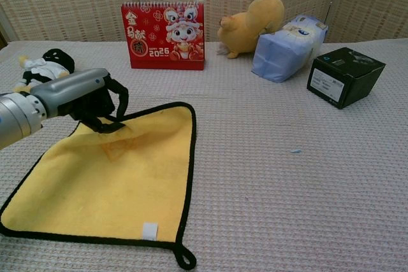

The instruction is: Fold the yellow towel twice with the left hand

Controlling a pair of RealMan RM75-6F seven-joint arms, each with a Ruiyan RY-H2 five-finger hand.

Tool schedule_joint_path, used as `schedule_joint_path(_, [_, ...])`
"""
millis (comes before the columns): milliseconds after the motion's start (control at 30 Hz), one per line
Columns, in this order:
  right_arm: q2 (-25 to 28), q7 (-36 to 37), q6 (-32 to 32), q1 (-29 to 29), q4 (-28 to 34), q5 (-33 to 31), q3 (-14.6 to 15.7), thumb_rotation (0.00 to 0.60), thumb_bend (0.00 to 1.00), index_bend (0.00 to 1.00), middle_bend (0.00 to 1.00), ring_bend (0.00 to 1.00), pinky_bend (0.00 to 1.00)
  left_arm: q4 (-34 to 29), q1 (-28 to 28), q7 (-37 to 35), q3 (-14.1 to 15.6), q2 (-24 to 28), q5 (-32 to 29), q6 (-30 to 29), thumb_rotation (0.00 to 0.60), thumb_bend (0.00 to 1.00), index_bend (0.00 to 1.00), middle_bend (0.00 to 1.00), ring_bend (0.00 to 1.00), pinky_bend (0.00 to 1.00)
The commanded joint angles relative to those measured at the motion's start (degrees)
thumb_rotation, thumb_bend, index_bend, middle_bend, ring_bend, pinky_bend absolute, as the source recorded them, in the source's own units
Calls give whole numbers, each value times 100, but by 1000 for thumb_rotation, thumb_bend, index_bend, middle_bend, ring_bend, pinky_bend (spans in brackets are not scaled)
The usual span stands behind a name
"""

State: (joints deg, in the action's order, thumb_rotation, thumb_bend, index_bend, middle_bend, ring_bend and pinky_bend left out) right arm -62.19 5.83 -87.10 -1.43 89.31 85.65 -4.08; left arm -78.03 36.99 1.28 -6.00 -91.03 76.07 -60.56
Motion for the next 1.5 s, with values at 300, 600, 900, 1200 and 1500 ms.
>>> schedule_joint_path(300, [13, -46, -286, 92, 130, 416, 154, 600, 453, 0, 0, 0, 0, -1112, -950, 608, 795, 381, 568, -1031, 600, 431, 669, 1000, 1000, 1000])
schedule_joint_path(600, [1, -107, -429, 133, 200, 681, 255, 600, 453, 0, 0, 0, 0, -1111, -1291, 869, 1085, 151, 992, -1367, 600, 431, 669, 1000, 1000, 1000])
schedule_joint_path(900, [27, -61, -520, 161, 202, 804, 297, 600, 452, 0, 0, 0, 0, -1023, -1580, 1171, 1206, -132, 1274, -1610, 600, 431, 669, 1000, 1000, 1000])
schedule_joint_path(1200, [47, -28, -635, 204, 190, 906, 329, 600, 452, 0, 0, 0, 0, -901, -1804, 1331, 1282, -215, 1384, -1700, 600, 432, 670, 1000, 1000, 1000])
schedule_joint_path(1500, [20, -114, -684, 219, 224, 963, 339, 600, 452, 0, 0, 0, 0, -991, -2030, 1250, 1533, -151, 1708, -1800, 600, 431, 654, 1000, 1000, 1000])
